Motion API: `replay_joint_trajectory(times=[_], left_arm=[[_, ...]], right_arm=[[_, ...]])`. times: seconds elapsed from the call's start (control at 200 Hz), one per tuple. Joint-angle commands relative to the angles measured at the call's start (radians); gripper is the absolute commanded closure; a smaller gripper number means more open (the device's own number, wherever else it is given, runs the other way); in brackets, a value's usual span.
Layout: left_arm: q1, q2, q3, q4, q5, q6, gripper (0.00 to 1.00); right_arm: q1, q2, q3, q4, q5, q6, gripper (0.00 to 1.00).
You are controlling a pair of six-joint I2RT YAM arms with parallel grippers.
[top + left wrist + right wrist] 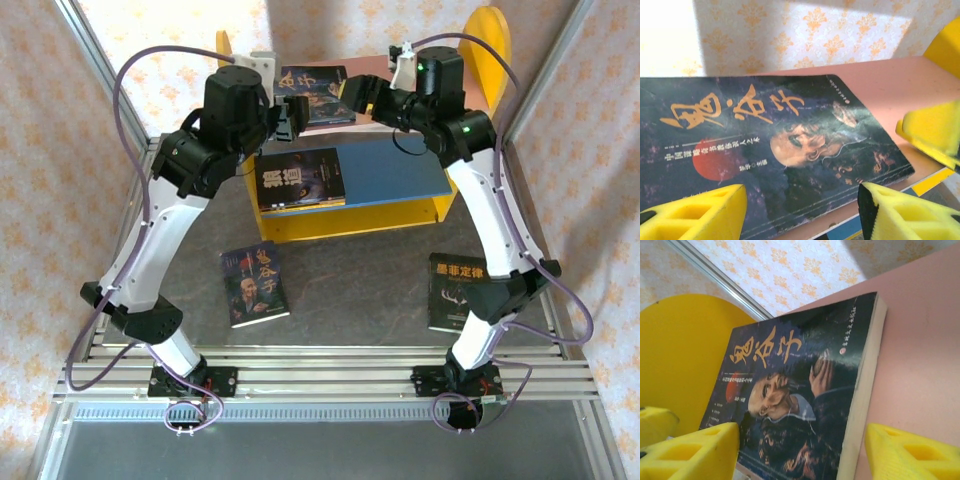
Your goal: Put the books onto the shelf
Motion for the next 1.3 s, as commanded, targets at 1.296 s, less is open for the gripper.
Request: replay_joint_trajectory(times=[1.296], left_arm=[[-0.007, 0.120, 0.096, -0.193, -0.014, 0.020, 0.39]], right_arm=[[0.075, -0.123, -0.145, -0.021, 0.055, -0.060, 0.32]])
